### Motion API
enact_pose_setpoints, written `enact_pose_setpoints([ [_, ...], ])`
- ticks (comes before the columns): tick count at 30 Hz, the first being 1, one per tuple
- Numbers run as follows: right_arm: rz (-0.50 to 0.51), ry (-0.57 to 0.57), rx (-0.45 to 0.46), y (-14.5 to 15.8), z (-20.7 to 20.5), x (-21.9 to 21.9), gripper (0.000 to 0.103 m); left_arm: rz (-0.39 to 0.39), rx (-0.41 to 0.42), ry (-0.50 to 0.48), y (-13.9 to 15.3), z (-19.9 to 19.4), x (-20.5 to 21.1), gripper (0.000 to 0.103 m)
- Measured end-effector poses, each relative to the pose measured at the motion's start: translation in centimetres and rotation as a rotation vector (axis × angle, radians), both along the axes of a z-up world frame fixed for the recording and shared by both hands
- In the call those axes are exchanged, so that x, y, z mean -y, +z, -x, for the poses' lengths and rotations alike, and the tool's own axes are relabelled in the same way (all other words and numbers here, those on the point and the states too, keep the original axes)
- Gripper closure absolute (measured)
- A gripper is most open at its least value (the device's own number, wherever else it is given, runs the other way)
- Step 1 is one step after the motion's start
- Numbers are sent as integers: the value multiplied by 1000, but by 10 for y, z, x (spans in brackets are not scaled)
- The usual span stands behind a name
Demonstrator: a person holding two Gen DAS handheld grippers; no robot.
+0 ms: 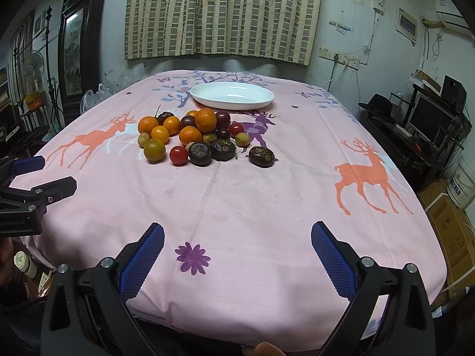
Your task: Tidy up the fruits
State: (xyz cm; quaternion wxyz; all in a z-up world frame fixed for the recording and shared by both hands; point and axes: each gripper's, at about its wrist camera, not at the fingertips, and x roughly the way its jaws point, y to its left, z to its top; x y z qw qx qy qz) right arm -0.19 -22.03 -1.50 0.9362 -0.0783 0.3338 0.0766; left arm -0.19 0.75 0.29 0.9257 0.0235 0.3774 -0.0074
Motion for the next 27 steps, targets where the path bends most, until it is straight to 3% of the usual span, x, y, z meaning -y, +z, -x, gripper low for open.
enact_pose_setpoints([
  [27,3,1,-3,0,1,-3,4,-2,1,1,0,0,1,4],
])
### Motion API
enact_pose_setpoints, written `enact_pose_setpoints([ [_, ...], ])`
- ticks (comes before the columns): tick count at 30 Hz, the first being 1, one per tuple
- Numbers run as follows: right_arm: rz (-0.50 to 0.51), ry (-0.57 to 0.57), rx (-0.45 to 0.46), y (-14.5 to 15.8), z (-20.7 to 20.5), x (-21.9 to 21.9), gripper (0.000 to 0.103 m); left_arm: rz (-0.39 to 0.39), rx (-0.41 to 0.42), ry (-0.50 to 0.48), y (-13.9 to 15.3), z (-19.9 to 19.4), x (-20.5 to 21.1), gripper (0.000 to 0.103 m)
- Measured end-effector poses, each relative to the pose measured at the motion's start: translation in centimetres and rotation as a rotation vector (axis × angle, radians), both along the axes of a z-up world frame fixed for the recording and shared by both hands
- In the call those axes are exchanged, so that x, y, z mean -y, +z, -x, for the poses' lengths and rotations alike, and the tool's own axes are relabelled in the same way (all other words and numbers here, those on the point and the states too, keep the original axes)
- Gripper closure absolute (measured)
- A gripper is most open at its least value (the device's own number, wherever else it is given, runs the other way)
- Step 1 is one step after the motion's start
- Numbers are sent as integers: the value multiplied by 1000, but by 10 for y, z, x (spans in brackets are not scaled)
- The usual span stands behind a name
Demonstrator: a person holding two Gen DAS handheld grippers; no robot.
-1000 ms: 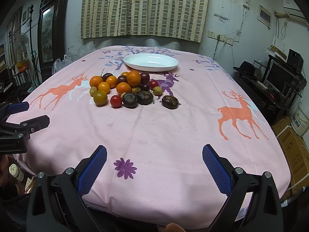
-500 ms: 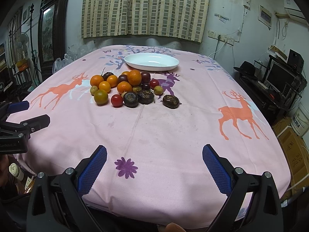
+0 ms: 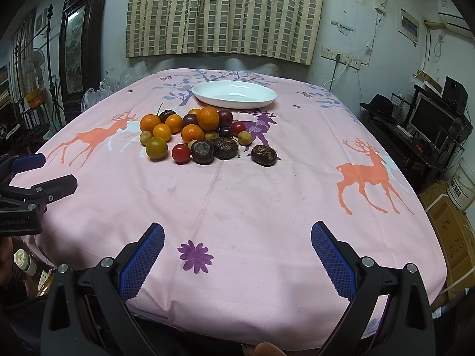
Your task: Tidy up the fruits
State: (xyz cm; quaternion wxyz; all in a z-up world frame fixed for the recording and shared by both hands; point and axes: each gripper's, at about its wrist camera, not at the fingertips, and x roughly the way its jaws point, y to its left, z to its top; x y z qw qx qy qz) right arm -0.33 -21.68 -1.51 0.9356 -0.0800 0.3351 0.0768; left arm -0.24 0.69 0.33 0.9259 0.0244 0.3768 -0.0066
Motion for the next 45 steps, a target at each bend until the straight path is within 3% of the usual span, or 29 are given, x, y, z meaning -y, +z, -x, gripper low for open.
enact_pose_setpoints([
  [31,0,-2,-2,1,-1,2,4,1,-1,0,-1,0,0,4],
  [39,1,2,-22,-10,0,-10,4,6,-24,-4,-11,-5,-4,4],
  [45,-38,67,20,-2,-32,3,4,37,-24,14,-19,-21,-21,4],
])
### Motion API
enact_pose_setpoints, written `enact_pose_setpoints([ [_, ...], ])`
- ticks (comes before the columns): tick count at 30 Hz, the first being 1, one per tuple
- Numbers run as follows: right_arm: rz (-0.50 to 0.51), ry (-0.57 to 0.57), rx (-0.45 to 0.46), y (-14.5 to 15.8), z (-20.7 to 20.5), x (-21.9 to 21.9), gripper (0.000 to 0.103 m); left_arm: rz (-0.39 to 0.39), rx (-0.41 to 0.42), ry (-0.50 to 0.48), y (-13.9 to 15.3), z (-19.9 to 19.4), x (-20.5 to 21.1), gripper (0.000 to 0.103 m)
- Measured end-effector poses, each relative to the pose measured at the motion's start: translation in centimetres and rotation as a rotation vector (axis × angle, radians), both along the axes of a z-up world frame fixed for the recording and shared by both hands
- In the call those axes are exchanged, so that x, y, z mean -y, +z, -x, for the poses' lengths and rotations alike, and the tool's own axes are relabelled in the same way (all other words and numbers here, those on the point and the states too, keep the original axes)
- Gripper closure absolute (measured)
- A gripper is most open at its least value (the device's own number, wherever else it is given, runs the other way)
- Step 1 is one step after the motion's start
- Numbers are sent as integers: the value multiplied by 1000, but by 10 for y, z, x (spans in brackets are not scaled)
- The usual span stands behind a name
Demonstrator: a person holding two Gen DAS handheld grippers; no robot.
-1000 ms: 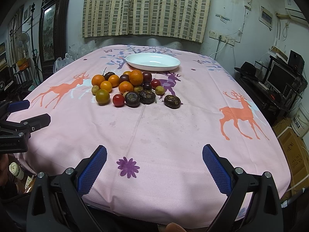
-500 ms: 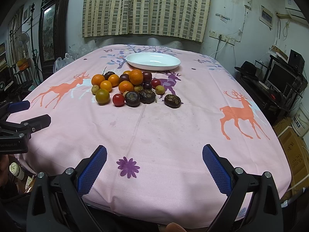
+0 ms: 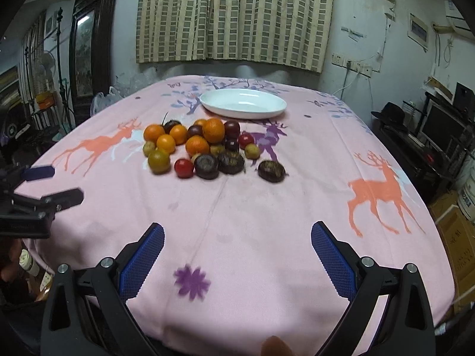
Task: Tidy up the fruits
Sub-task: 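Grasp a yellow-green fruit with the left tool while the right grasps a dark purple fruit, place both on plate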
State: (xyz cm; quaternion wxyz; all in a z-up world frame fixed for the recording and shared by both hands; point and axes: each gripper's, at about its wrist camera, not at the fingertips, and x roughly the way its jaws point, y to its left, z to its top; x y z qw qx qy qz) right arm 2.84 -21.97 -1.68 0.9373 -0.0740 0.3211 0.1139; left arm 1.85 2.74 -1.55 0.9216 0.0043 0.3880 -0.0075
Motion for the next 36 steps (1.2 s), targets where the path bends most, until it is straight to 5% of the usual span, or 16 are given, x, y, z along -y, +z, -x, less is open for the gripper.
enact_pose_setpoints([
  [4,-17,-22,-94,-7,-65,16,39,30,-15,10,-7,-10,-13,4],
  [7,31,-32,-188,-24,-114,19,50,33,-13,12,-11,-15,-21,5],
  [19,40,31,-311,-48,-177,7,50,87,-46,-83,-15,-59,-24,4],
  [22,34,25,-308,-50,-178,5,60,111,-61,-160,-14,-79,-12,6],
  [27,-47,8,-289,-41,-166,13,60,113,-112,-267,-21,-117,14,44],
  [36,-117,32,-229,-22,-135,25,60,131,-188,-310,-40,-158,36,50],
])
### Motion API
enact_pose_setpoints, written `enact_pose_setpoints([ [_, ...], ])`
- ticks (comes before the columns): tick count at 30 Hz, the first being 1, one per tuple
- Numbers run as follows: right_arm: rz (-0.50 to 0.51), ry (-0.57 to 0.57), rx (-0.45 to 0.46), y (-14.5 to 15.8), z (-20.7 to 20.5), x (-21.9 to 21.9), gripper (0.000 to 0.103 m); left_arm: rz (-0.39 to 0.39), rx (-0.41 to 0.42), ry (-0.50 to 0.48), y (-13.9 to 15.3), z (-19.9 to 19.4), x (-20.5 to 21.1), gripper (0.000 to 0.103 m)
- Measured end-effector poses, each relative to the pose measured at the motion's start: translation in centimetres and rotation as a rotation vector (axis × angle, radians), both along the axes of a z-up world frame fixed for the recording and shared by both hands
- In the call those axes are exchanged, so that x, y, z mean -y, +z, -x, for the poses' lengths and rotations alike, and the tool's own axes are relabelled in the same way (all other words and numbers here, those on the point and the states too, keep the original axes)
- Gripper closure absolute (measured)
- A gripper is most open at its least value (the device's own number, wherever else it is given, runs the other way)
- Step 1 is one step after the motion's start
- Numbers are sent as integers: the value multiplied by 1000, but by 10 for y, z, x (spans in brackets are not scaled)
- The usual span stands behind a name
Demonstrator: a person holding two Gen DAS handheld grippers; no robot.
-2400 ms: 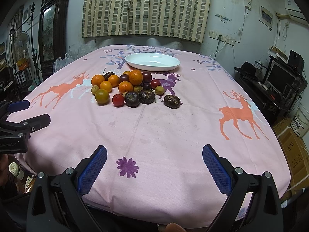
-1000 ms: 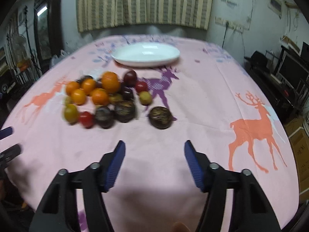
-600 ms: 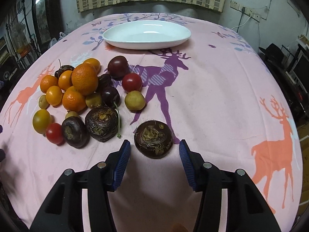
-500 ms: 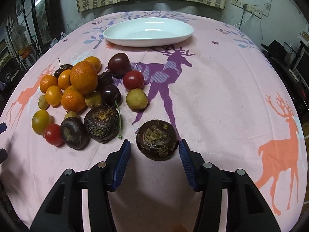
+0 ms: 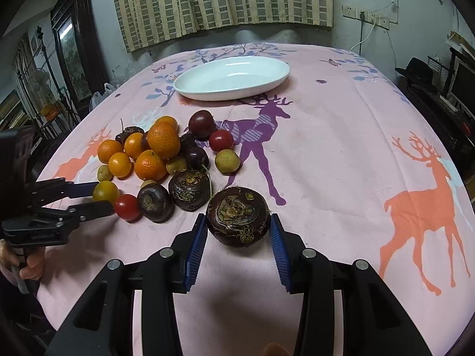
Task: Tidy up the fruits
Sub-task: 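Grasp a yellow-green fruit with the left tool while the right grasps a dark purple fruit, place both on plate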
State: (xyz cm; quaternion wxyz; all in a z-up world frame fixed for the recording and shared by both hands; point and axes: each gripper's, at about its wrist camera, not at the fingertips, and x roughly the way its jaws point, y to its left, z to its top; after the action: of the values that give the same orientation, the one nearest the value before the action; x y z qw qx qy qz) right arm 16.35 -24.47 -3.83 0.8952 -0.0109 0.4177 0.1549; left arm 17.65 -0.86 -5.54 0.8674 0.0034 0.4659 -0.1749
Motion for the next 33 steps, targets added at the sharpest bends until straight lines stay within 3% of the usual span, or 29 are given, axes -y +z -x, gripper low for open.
enact_pose_setpoints([
  [2,-4,1,7,3,1,2,60,-6,-24,-1,-5,-1,-1,62],
  [5,-5,7,23,8,-2,3,60,-4,-21,-5,-4,2,-3,63],
  [9,-38,28,47,22,-22,0,60,64,-22,-33,18,-7,-15,63],
  [12,-93,20,84,38,-69,-7,60,76,53,-29,54,-44,-16,63],
  [16,-70,-22,148,43,-141,-24,60,57,140,-2,83,-122,-4,63],
  [21,-88,-21,59,19,-230,-48,60,17,54,41,61,-228,13,63],
  [27,-33,11,40,1,-261,-71,58,-27,-51,66,27,-271,20,61],
  [28,-30,17,42,0,-261,-73,49,-33,-63,81,25,-272,17,59],
  [29,-25,16,42,1,-258,-73,38,-41,-73,101,27,-272,15,41],
  [31,-31,3,55,9,-245,-69,36,-2,-37,119,42,-260,4,16],
  [33,-54,25,82,21,-222,-63,36,10,53,122,65,-235,-9,11],
])
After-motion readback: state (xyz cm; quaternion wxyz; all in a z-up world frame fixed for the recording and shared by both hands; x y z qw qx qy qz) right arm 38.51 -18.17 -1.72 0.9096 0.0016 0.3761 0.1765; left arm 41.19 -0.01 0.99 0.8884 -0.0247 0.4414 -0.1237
